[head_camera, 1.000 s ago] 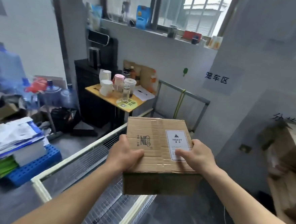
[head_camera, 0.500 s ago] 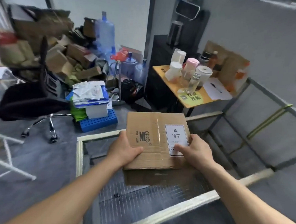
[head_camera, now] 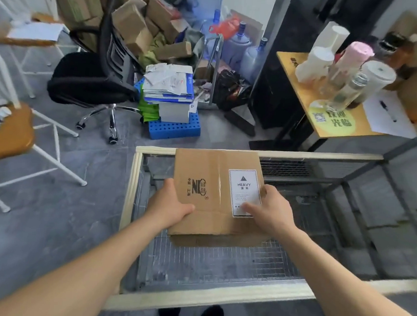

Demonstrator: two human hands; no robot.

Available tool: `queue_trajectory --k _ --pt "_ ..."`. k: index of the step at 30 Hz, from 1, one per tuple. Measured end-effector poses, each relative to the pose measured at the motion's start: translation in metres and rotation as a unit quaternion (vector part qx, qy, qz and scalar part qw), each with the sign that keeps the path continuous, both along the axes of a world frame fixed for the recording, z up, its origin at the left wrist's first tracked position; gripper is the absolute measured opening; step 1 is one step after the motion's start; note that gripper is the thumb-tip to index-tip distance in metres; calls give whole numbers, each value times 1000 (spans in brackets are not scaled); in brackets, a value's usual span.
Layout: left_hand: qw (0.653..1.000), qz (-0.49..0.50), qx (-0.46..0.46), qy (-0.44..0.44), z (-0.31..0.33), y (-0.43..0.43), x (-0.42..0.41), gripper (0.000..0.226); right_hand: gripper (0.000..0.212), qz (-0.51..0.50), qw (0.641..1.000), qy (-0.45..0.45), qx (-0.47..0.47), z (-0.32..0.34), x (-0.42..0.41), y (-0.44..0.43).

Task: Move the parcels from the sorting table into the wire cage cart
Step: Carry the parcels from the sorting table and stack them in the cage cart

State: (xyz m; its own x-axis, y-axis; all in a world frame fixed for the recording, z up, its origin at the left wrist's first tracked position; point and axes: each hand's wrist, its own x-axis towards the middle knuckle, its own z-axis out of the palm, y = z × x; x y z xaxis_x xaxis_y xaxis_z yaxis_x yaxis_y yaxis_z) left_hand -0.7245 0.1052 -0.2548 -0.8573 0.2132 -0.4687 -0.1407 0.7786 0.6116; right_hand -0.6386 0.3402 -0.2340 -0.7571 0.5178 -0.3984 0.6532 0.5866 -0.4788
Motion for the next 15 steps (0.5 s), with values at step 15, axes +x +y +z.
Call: queue_trajectory --k 15 --pt "993 68 -32 -88 -171 -21 -11 80 49 53 994 -85 -44 -172 -32 -20"
